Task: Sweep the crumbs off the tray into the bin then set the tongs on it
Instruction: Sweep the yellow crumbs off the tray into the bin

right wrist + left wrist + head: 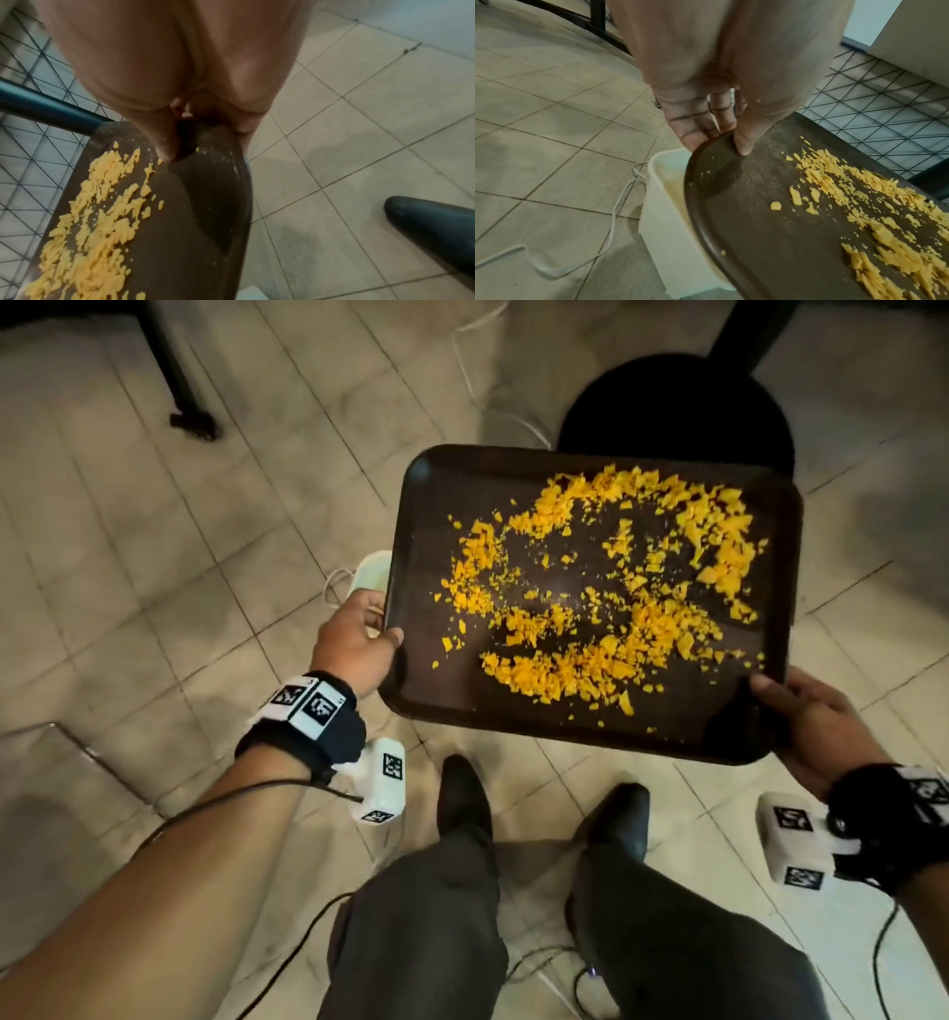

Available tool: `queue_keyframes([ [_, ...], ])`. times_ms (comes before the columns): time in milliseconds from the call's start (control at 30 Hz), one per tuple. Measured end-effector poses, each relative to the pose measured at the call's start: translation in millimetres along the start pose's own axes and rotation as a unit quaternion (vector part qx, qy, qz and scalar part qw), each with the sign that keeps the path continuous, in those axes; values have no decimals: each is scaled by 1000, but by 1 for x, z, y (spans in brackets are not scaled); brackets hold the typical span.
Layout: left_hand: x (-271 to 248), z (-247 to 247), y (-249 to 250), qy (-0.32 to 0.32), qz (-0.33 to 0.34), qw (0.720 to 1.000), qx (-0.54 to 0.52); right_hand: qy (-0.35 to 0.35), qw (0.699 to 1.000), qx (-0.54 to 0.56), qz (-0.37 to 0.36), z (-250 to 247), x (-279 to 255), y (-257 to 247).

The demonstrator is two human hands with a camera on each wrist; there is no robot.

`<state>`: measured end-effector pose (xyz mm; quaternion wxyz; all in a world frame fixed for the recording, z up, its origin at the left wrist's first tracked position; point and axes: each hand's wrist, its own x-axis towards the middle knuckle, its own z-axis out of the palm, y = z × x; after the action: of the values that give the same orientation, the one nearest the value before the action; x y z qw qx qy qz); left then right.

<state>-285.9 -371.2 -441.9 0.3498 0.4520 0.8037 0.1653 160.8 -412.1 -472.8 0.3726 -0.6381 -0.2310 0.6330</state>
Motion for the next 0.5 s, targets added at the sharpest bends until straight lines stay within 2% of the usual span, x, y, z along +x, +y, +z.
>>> queue_keyframes([
  [267, 12, 28, 2, 21, 43, 999, -16, 38, 993, 104, -31, 0, 15, 19],
  [433, 7, 37, 4, 6, 17, 1000, 22, 89, 987, 122, -47, 8, 4, 24],
  [500, 12, 40, 12, 4, 32, 998, 60, 114, 985, 119, -50, 9, 6, 24],
])
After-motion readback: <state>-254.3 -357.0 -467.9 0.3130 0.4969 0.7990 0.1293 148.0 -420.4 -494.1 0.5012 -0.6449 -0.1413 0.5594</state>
